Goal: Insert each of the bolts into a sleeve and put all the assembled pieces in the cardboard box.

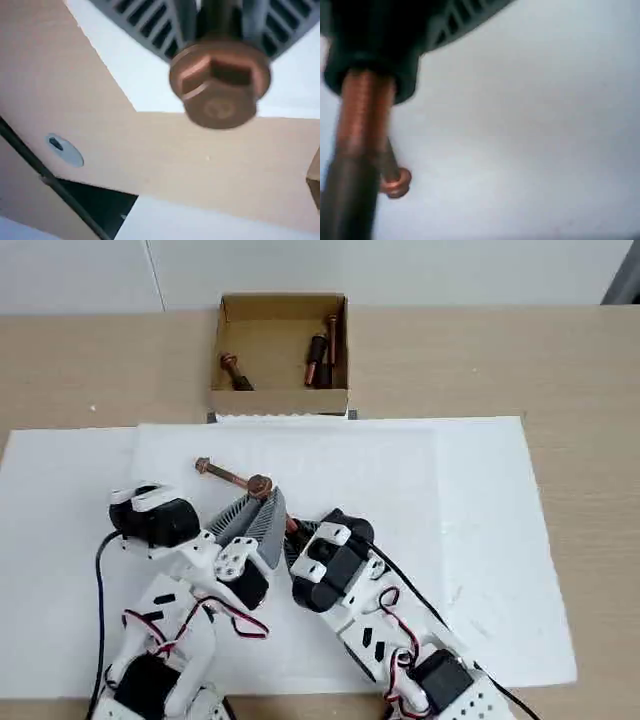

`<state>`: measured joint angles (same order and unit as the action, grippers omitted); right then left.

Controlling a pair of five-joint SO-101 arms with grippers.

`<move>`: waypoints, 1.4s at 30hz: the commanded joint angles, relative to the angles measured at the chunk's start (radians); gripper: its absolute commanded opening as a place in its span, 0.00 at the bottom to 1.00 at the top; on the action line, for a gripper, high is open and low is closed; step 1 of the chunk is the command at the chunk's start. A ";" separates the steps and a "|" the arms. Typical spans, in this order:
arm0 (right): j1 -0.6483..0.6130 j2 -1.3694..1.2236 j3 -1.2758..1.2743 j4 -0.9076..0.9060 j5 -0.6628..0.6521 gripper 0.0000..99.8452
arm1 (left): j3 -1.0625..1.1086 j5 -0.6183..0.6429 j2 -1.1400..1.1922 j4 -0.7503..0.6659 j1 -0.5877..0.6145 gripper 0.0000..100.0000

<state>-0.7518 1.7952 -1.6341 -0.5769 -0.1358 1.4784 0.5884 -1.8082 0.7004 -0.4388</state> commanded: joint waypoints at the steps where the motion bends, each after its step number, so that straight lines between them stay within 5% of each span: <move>1: -0.013 0.013 0.032 0.022 -0.014 0.00 | 0.021 -0.052 -0.005 0.020 -0.072 0.00; 9: -0.013 0.013 0.032 0.025 -0.034 0.00 | 0.028 -0.094 -0.005 0.127 -0.114 0.02; 15: -0.013 0.013 0.031 0.025 -0.031 0.00 | 0.001 -0.100 -0.003 0.180 -0.061 0.17; 31: 0.008 0.013 0.035 0.018 -0.025 0.00 | -0.220 -0.201 0.000 0.282 0.100 0.13; 34: 0.062 0.002 0.055 0.018 0.063 0.00 | -0.232 -0.204 -0.005 0.285 0.189 0.00; 42: 0.231 -0.002 0.192 -0.213 0.269 0.00 | -0.157 -0.207 -0.005 0.419 0.293 0.01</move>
<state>-0.5600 1.7921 -1.5543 -0.7181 0.0898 1.2942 0.3890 -1.8082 1.0825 -0.1596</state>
